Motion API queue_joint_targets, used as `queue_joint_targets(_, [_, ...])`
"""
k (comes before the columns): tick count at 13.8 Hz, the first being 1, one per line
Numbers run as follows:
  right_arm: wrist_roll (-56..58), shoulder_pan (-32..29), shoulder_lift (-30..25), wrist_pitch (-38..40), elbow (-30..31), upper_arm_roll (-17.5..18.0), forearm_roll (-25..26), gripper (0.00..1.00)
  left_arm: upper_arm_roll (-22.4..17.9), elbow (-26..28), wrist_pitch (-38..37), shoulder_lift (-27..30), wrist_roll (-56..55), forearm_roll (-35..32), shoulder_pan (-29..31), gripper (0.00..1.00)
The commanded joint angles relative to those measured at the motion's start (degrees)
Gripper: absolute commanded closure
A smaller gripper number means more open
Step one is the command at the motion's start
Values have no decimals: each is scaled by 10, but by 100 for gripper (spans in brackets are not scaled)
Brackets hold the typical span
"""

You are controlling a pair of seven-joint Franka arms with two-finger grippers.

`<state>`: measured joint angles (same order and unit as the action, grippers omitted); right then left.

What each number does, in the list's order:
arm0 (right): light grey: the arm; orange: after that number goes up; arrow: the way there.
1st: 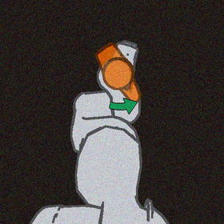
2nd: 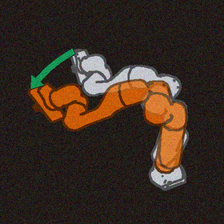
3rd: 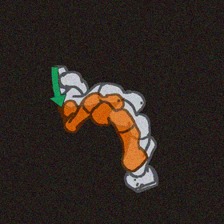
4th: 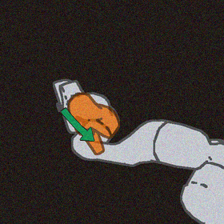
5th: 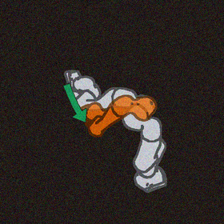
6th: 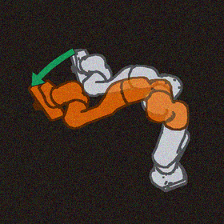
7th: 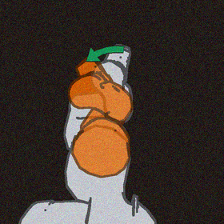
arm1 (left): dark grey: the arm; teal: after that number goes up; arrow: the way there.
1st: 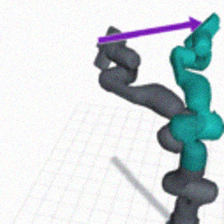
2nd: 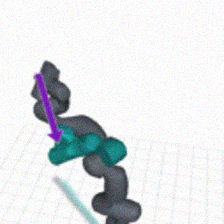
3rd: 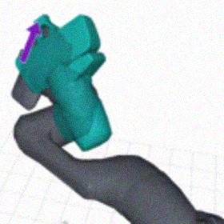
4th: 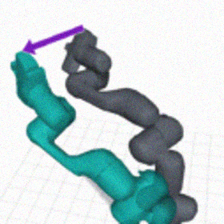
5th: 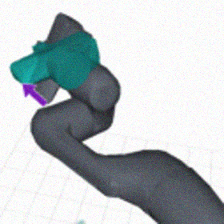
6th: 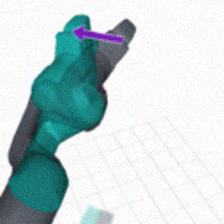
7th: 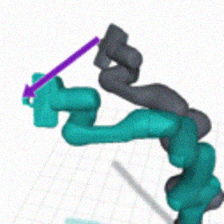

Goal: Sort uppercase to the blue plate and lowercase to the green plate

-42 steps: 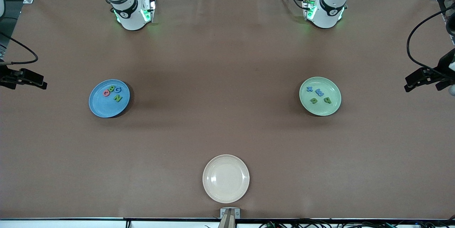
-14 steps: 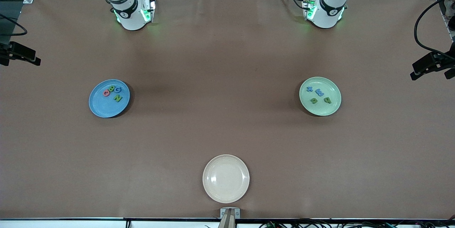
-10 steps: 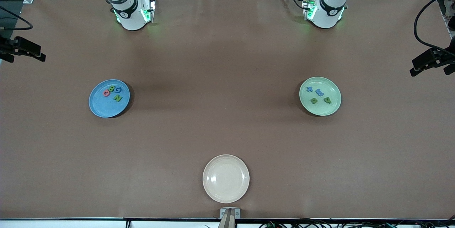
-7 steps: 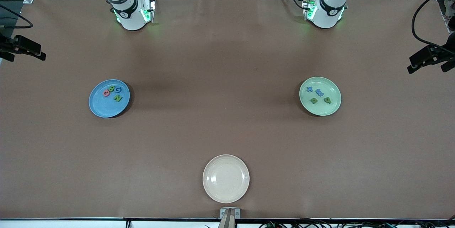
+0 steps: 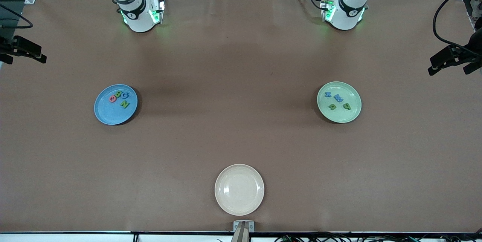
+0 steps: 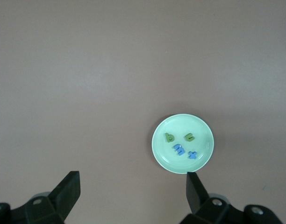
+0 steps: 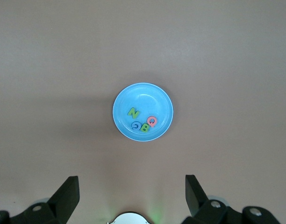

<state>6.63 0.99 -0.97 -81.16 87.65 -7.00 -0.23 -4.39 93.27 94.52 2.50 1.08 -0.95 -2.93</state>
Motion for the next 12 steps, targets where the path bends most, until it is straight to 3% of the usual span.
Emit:
queue_joint_targets(1, [5, -1, -19, -10, 17, 0, 7, 0, -9, -1, 9, -1, -3, 5, -17, 0])
queue_joint_targets(12, [4, -13, -28, -14, 27, -2, 14, 0, -9, -13, 29, -6, 2, 7, -6, 0])
